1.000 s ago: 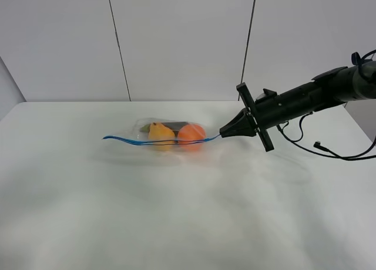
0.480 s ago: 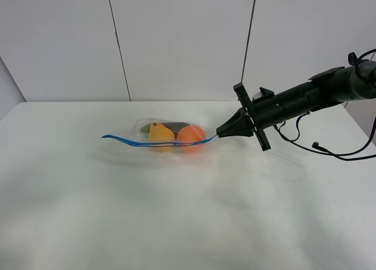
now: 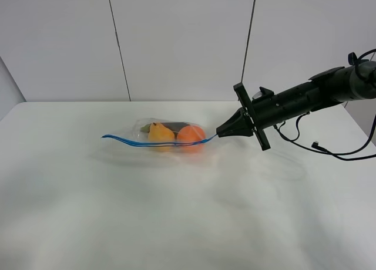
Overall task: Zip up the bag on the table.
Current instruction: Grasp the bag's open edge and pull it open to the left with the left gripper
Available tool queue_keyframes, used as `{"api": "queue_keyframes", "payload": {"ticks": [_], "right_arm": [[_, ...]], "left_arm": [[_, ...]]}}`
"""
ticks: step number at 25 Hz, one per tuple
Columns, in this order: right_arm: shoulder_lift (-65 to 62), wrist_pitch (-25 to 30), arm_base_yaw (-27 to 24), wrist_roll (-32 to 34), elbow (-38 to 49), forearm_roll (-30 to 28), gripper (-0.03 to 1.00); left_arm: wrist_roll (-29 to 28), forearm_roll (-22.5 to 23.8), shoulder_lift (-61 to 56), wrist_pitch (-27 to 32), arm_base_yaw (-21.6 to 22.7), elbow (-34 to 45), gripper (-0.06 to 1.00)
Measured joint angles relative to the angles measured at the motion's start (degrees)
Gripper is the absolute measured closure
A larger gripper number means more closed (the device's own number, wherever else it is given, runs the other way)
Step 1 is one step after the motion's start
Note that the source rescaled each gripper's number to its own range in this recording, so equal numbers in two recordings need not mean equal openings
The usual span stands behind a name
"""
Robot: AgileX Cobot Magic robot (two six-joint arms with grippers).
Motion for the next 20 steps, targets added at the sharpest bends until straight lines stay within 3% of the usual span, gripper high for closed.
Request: {"api": "queue_keyframes", "payload": {"ticks": [3,12,16,20], "right_arm": [[0.0,0.0,0.0,0.0,0.0,0.1,0.97],[0.0,0.0,0.0,-0.4,0.0,0.5,0.97],[0.0,0.0,0.0,-0.4,0.0,1.4,0.97],[0.0,0.0,0.0,-0.4,0.0,1.8,0.97]], "left_arm": [[0.0,0.0,6.2,-1.5,0.0,-4.3,-0.02],[2.4,0.0,39.5,-5.3,0.0,-28.8,-0.02],[12.3,0.0,52.0,-10.3,0.0,-34.7,-0.02],[28.7,0.0,61.5,-18.5,0.0,-36.1,-0.02]]}}
